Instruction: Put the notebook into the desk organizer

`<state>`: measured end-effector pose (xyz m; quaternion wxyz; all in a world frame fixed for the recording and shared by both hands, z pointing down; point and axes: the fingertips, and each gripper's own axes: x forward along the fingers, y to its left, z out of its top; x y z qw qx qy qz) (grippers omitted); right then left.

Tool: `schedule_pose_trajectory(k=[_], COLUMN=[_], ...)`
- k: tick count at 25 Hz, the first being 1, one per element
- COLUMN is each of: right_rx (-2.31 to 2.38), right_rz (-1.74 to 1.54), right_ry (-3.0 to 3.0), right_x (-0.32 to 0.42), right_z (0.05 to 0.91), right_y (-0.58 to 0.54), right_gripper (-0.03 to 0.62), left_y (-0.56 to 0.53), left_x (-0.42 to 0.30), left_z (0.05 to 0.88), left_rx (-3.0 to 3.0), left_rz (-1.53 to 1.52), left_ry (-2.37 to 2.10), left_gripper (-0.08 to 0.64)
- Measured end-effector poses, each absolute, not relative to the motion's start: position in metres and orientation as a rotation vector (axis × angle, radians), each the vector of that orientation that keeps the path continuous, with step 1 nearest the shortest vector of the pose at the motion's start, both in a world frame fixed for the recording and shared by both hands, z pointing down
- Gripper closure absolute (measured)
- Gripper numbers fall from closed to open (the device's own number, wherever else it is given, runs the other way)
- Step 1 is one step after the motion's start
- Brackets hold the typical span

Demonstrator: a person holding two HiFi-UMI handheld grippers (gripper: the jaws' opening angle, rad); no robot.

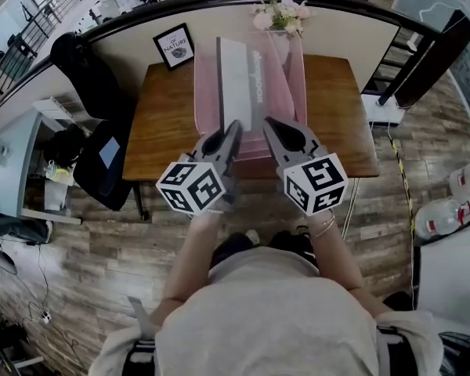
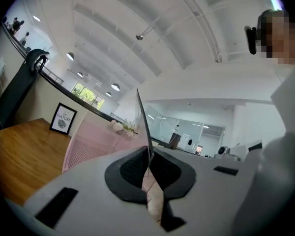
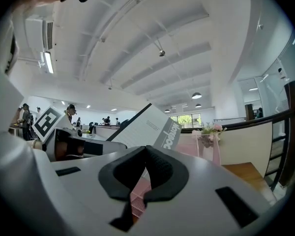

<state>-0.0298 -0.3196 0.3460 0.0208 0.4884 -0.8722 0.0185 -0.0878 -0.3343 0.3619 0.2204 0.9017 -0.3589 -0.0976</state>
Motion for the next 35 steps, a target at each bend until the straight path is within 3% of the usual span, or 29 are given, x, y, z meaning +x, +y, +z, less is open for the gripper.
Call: schedule_pose_trajectory(k=[23,35], right_rx=[1.449,1.369], right_rz=[0.170,0.209], right_ry=[-2.710,-2.723], right_x=[-0.011,-0.016], right_z=[0.368,0.381], right_y=[-0.345,-0.343], right_gripper=[0.581,0.582], left_y=[-0.360,-0.361], left_x=[-0.067,-0.066], left_z=[0.380,0.394], left_rx=[2.287,2.170], left_rz=[-0.372,-0.434], left_ry=[-0.927,-0.839], left_gripper=[0.538,0.495])
